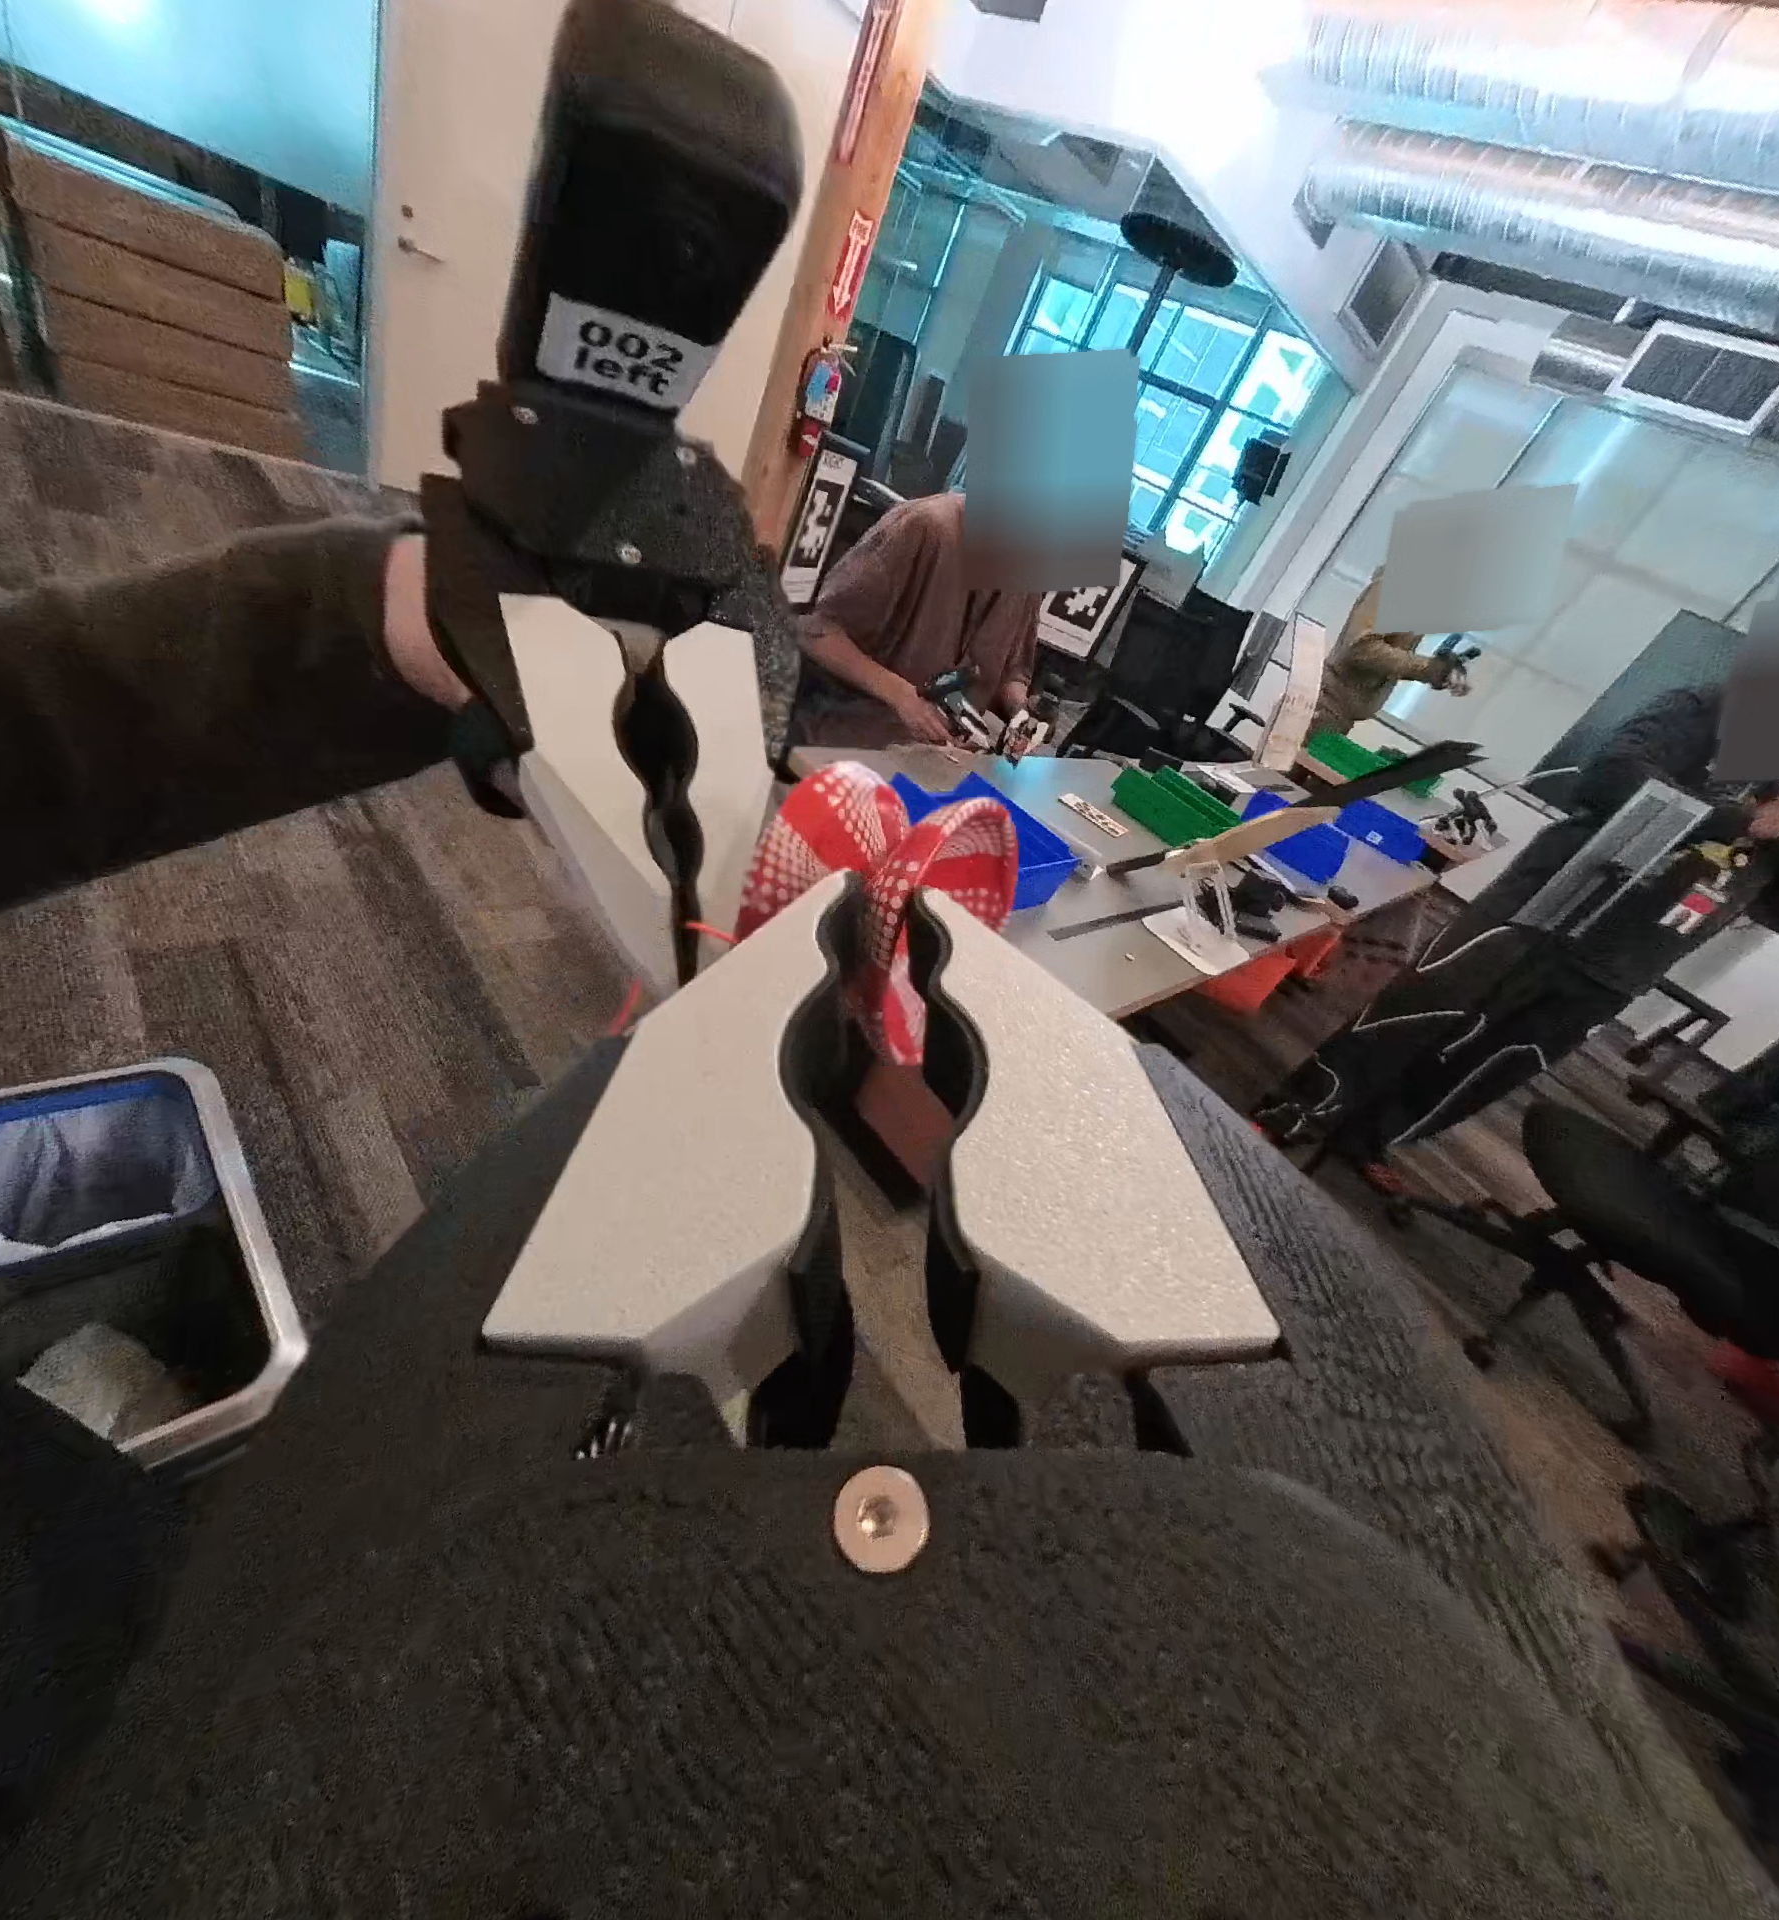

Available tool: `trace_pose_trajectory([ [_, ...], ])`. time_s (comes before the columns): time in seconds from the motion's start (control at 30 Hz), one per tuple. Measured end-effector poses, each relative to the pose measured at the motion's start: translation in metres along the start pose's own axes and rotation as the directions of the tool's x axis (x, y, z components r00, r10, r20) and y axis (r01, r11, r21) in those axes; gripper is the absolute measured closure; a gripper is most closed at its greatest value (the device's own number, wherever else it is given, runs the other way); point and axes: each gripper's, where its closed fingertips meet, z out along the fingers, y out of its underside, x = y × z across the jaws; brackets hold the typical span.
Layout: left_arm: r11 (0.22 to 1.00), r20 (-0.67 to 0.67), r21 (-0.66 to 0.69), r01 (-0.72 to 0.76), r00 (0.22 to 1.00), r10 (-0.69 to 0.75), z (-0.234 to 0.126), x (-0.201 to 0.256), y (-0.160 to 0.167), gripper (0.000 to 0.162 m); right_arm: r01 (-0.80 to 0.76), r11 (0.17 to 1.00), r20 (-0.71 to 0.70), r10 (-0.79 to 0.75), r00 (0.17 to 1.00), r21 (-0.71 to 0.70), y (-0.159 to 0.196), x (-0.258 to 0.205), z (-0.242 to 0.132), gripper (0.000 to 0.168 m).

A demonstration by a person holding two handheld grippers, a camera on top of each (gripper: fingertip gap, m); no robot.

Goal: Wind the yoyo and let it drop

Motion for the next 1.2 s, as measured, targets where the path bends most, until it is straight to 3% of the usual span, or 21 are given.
trace_pose_trajectory([
  [0.1,0.998,0.031,-0.026,0.055,0.998,-0.054,0.005,-0.011,0.0,0.162,0.001,0.999,0.004,-0.001,1.0,0.043,-0.011,-0.004,0.004,0.166],
  [0.23,0.965,-0.053,0.19,0.181,0.983,-0.174,0.021,-0.017,-0.018,0.162,-0.062,0.99,-0.013,0.064,0.998,0.127,-0.022,0.003,0.004,0.167],
  [0.3,0.921,-0.021,0.32,0.223,0.973,-0.228,0.027,-0.03,-0.024,0.162,-0.135,0.971,-0.022,0.142,0.99,0.198,-0.031,0.012,0.002,0.167],
  [0.4,0.841,-0.095,0.477,0.255,0.966,-0.238,0.03,-0.023,-0.044,0.162,-0.232,0.935,-0.05,0.254,0.966,0.269,-0.033,0.026,0.002,0.167],
  [0.53,0.909,-0.078,0.378,0.178,0.984,-0.161,0.032,-0.009,-0.041,0.162,-0.203,0.957,-0.138,0.234,0.962,0.208,-0.012,0.035,0.004,0.167],
  [0.63,0.94,-0.068,0.33,0.089,0.995,-0.071,0.015,-0.004,-0.048,0.162,-0.131,0.984,-0.148,0.148,0.978,0.12,-0.002,0.031,0.005,0.167],
  [0.77,0.972,0.06,0.211,-0.102,0.994,0.091,-0.018,-0.017,-0.06,0.162,-0.1,0.995,0.03,0.1,0.995,-0.016,0.006,0.004,0.007,0.166],
  [0.93,0.979,0.102,-0.006,-0.206,0.973,0.205,-0.026,-0.033,-0.049,0.162,-0.089,0.996,0.248,0.089,0.965,-0.014,-0.009,-0.025,-0.007,0.167],
  [1.03,0.98,0.0,0.086,-0.178,0.984,0.179,-0.019,-0.026,-0.051,0.162,-0.179,0.977,0.337,0.131,0.933,0.115,-0.03,-0.032,-0.016,0.167],
  [1.2,0.923,-0.013,0.383,-0.025,0.999,0.032,-0.022,-0.042,-0.06,0.162,-0.333,0.907,0.344,0.235,0.909,0.259,-0.041,-0.014,-0.016,0.167],
])
